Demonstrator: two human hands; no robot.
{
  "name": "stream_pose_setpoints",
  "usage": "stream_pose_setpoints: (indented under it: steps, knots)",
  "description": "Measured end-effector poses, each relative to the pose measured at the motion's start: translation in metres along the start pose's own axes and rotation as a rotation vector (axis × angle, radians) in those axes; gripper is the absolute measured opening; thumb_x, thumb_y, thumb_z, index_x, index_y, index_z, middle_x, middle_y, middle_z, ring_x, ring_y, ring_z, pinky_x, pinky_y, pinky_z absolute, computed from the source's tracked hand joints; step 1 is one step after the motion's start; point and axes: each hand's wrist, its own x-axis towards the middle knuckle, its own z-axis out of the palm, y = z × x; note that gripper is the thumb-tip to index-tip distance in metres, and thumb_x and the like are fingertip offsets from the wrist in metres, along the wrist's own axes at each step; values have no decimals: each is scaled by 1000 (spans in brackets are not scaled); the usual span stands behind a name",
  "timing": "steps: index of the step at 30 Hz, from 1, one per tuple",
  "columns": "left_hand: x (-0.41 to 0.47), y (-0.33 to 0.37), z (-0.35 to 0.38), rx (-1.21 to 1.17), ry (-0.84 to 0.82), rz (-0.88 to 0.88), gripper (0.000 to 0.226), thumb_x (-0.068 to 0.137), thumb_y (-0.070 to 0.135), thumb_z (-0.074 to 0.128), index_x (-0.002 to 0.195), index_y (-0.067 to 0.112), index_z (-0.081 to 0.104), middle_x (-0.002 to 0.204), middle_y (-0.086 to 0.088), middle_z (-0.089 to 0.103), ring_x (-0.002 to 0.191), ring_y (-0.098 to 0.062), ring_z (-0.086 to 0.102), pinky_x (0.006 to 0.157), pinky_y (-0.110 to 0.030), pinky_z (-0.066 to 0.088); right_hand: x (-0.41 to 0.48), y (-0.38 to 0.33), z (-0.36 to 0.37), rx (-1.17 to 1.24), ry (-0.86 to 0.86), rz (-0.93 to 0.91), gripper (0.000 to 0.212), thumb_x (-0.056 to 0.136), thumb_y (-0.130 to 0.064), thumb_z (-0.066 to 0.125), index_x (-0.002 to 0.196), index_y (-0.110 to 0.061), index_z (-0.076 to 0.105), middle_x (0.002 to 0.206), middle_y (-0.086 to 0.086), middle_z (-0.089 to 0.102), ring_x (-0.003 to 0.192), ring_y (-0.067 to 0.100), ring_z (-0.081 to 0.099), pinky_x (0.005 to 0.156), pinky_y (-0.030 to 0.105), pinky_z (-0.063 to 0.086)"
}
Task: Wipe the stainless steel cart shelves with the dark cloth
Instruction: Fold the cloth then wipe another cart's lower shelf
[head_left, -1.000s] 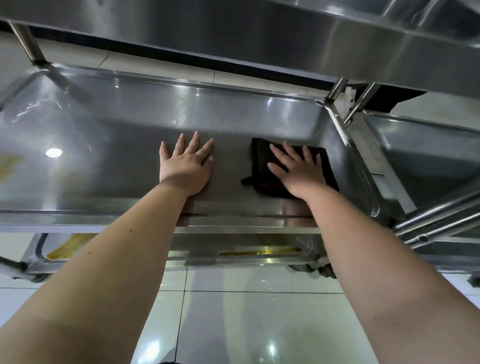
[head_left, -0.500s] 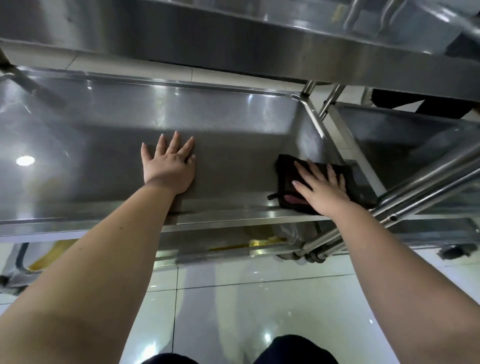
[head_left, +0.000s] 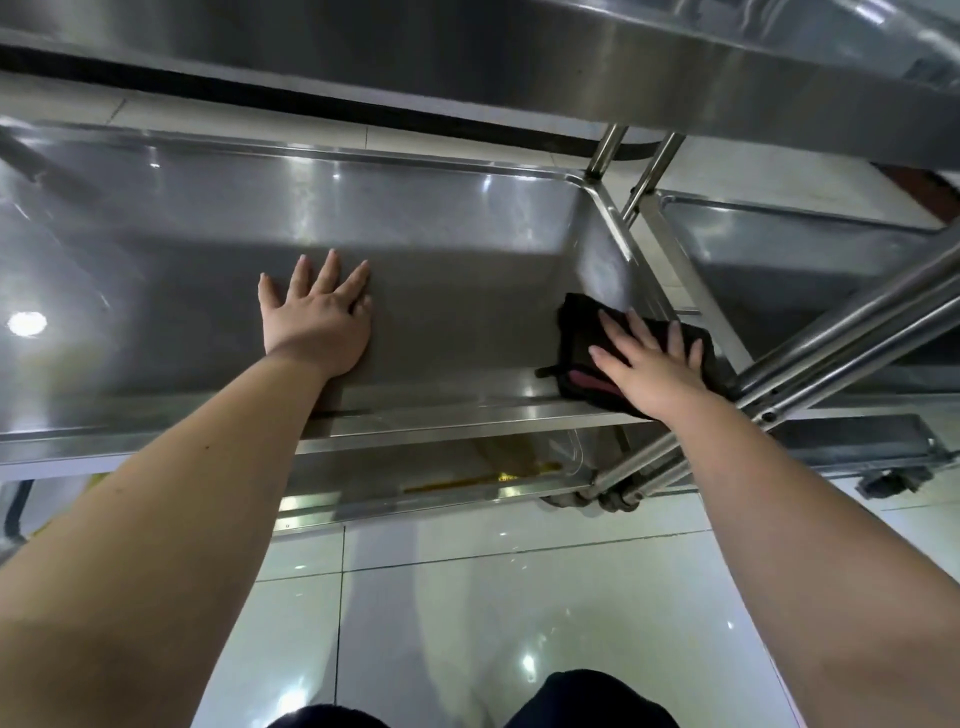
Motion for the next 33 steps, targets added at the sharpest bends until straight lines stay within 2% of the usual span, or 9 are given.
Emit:
stream_pose_setpoints:
  steps: [3, 8, 10, 13, 18, 23, 28, 33]
  knots:
    - [0, 0, 0, 9, -7, -7, 52, 102, 49, 13, 154, 48, 8, 165, 10, -1, 152, -22, -4, 118, -56, -7, -5, -27, 4, -23, 17, -13, 59, 94, -72, 15, 148, -58, -6, 164, -14, -12, 148, 40, -17, 116, 62, -10]
    - [-2, -3, -1, -3, -10, 11, 52, 103, 43, 16, 154, 48, 8, 165, 10, -1, 152, -21, -5, 119, -56, -7, -53, -174, 32, -57, 31, -378, 61, 94, -72, 19, 149, -57, -2, 163, -17, -14, 146, 44, -20, 113, 63, -13]
    - [-3, -5, -2, 2, -8, 18, 52, 104, 40, 16, 154, 47, 7, 165, 10, -1, 152, -21, -5, 119, -55, -6, -62, -188, 32, -54, -7, -422, 60, 95, -72, 18, 149, -58, -2, 162, -17, -16, 146, 41, -23, 113, 62, -16]
    - [-3, -4, -1, -7, 9, 26, 52, 103, 43, 16, 154, 47, 9, 165, 9, 0, 152, -21, -3, 119, -54, -6, -48, -144, 26, -46, -13, -413, 59, 93, -74, 17, 147, -62, -3, 160, -23, -17, 147, 35, -23, 115, 57, -17]
    - [-3, -1, -2, 4, 10, 26, 51, 103, 47, 14, 154, 47, 9, 165, 10, 0, 152, -21, -3, 119, -54, -5, 7, -52, 7, -53, 11, -163, 59, 92, -75, 16, 145, -63, -8, 161, -21, -16, 149, 35, -16, 117, 59, -13]
    - [-1, -5, 4, 23, 44, 34, 51, 103, 49, 16, 153, 49, 7, 165, 11, 1, 152, -22, -3, 119, -54, -3, 86, -45, -16, -15, 113, -73, 58, 95, -71, 14, 149, -59, -2, 164, -16, -7, 150, 35, -14, 116, 63, -9]
    - [1, -1, 4, 23, 54, 16, 51, 103, 50, 17, 153, 51, 9, 165, 11, 1, 152, -20, -2, 119, -53, -3, 96, -55, -21, -16, 129, -87, 59, 95, -70, 13, 151, -55, -1, 165, -12, -4, 149, 38, -10, 116, 63, -7]
    - [-2, -1, 0, 7, 39, 11, 51, 103, 51, 18, 153, 51, 10, 165, 10, 1, 152, -19, -2, 119, -53, -3, 33, -22, 4, -92, 76, -297, 57, 94, -70, 16, 148, -60, -3, 163, -20, -9, 151, 31, -11, 119, 54, -9]
